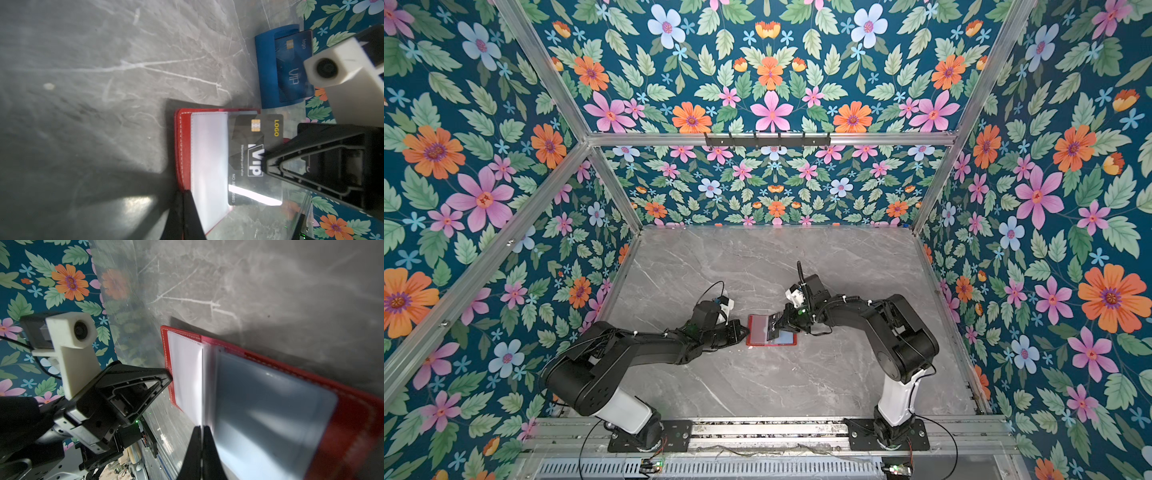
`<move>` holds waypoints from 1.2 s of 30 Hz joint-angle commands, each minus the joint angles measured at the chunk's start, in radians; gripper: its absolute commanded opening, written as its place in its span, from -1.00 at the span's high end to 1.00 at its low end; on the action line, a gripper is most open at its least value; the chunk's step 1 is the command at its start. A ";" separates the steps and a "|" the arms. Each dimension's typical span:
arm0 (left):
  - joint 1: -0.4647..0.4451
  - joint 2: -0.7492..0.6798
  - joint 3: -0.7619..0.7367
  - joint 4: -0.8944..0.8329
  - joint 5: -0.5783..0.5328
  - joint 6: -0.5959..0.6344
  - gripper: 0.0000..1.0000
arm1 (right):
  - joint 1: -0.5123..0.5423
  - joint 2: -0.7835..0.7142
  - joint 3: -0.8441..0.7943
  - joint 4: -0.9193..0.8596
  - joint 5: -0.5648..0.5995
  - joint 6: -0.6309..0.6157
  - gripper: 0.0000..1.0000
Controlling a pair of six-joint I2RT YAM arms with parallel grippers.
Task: Put the credit cards into the card holder
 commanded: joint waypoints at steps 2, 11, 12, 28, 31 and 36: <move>0.000 -0.008 0.000 -0.013 -0.015 0.011 1.00 | -0.001 -0.028 -0.018 0.054 0.049 0.023 1.00; 0.001 -0.008 0.000 -0.017 -0.019 0.015 1.00 | -0.001 -0.024 -0.026 0.089 0.110 0.038 1.00; 0.000 -0.008 0.000 -0.017 -0.019 0.015 1.00 | -0.001 -0.023 -0.026 0.091 0.112 0.038 1.00; -0.001 -0.004 -0.003 -0.018 -0.024 0.015 1.00 | -0.001 0.016 -0.028 0.080 0.037 0.008 1.00; -0.001 -0.002 -0.003 -0.018 -0.028 0.013 1.00 | -0.001 0.013 -0.025 0.053 0.036 -0.016 1.00; -0.002 -0.001 -0.003 -0.018 -0.028 0.011 1.00 | -0.001 0.020 -0.019 0.032 0.008 -0.037 1.00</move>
